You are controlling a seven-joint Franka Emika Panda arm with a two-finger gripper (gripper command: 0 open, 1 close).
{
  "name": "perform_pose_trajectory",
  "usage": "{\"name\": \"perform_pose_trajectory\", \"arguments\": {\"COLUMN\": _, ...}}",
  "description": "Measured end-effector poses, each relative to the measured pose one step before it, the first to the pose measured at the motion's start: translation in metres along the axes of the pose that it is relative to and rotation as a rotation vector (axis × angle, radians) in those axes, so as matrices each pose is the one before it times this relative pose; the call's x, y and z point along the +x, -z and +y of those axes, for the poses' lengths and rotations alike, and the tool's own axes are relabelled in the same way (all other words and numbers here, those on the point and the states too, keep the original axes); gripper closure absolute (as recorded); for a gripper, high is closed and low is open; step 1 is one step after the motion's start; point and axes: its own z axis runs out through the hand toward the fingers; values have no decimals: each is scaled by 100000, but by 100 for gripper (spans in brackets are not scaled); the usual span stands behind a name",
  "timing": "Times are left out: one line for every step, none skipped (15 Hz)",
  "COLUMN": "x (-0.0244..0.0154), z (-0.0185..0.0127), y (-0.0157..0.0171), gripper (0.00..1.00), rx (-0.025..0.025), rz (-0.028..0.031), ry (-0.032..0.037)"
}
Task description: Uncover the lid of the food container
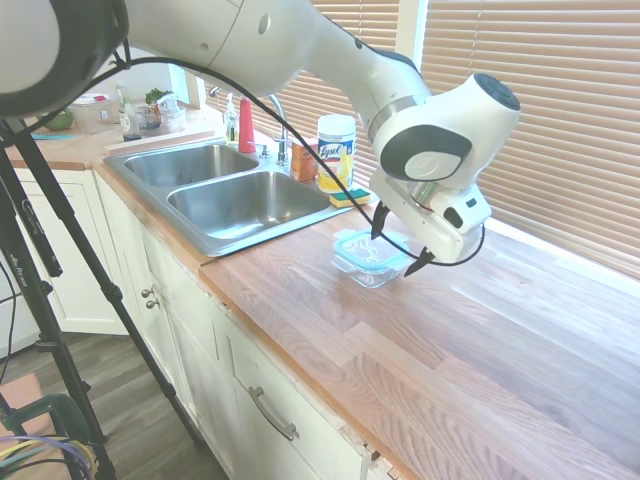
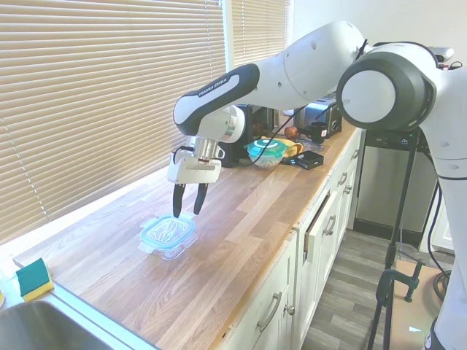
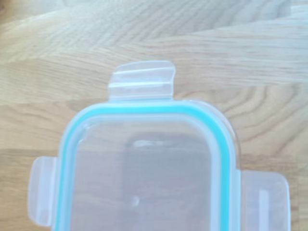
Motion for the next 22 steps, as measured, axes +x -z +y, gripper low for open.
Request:
{"name": "perform_pose_trajectory", "arguments": {"x": 338, "z": -24, "y": -448, "gripper": 0, "rx": 153, "rz": -602, "ry": -105}}
{"name": "perform_pose_trajectory", "arguments": {"x": 246, "z": -25, "y": -360, "gripper": 0, "rx": -55, "rz": -475, "ry": -71}}
{"name": "perform_pose_trajectory", "arguments": {"x": 93, "z": -24, "y": -329, "gripper": 0, "rx": -49, "rz": -619, "ry": -63}}
{"name": "perform_pose_trajectory", "arguments": {"x": -5, "z": -36, "y": -261, "gripper": 0, "rx": 130, "rz": -518, "ry": -53}}
{"name": "perform_pose_trajectory", "arguments": {"x": 16, "z": -30, "y": -205, "gripper": 100, "rx": 191, "rz": -369, "ry": -120}}
{"name": "perform_pose_trajectory", "arguments": {"x": 64, "z": -36, "y": -74, "gripper": 100, "rx": 334, "rz": 36, "ry": -161}}
{"name": "perform_pose_trajectory", "arguments": {"x": 162, "z": 15, "y": 42, "gripper": 100, "rx": 338, "rz": 309, "ry": -264}}
{"name": "perform_pose_trajectory", "arguments": {"x": 223, "z": 60, "y": 143, "gripper": 100, "rx": 622, "rz": 166, "ry": -457}}
{"name": "perform_pose_trajectory", "arguments": {"x": 240, "z": 175, "y": 151, "gripper": 100, "rx": 861, "rz": -6, "ry": -788}}
{"name": "perform_pose_trajectory", "arguments": {"x": 233, "z": 221, "y": 69, "gripper": 100, "rx": 845, "rz": -309, "ry": -831}}
{"name": "perform_pose_trajectory", "arguments": {"x": 178, "z": 217, "y": 70, "gripper": 100, "rx": 854, "rz": -555, "ry": -613}}
{"name": "perform_pose_trajectory", "arguments": {"x": 162, "z": 213, "y": -36, "gripper": 100, "rx": 1229, "rz": -856, "ry": -390}}
{"name": "perform_pose_trajectory", "arguments": {"x": 164, "z": 221, "y": -77, "gripper": 100, "rx": 1322, "rz": -987, "ry": -255}}
{"name": "perform_pose_trajectory", "arguments": {"x": 125, "z": 133, "y": -38, "gripper": 100, "rx": 1557, "rz": -974, "ry": -173}}
{"name": "perform_pose_trajectory", "arguments": {"x": 141, "z": 76, "y": -26, "gripper": 100, "rx": 1625, "rz": -911, "ry": -348}}
{"name": "perform_pose_trajectory", "arguments": {"x": 145, "z": 176, "y": -86, "gripper": 100, "rx": 1534, "rz": -1031, "ry": -214}}
{"name": "perform_pose_trajectory", "arguments": {"x": 190, "z": 260, "y": -170, "gripper": 100, "rx": 1093, "rz": -997, "ry": -266}}
{"name": "perform_pose_trajectory", "arguments": {"x": 194, "z": 261, "y": -115, "gripper": 100, "rx": 1077, "rz": -876, "ry": -191}}
{"name": "perform_pose_trajectory", "arguments": {"x": 168, "z": 215, "y": -60, "gripper": 100, "rx": 1014, "rz": -692, "ry": -465}}
{"name": "perform_pose_trajectory", "arguments": {"x": 113, "z": 169, "y": -86, "gripper": 100, "rx": 922, "rz": -794, "ry": -616}}
{"name": "perform_pose_trajectory", "arguments": {"x": 109, "z": 193, "y": -11, "gripper": 100, "rx": 724, "rz": -764, "ry": -494}}
{"name": "perform_pose_trajectory", "arguments": {"x": 164, "z": 208, "y": 7, "gripper": 100, "rx": 768, "rz": -429, "ry": -353}}
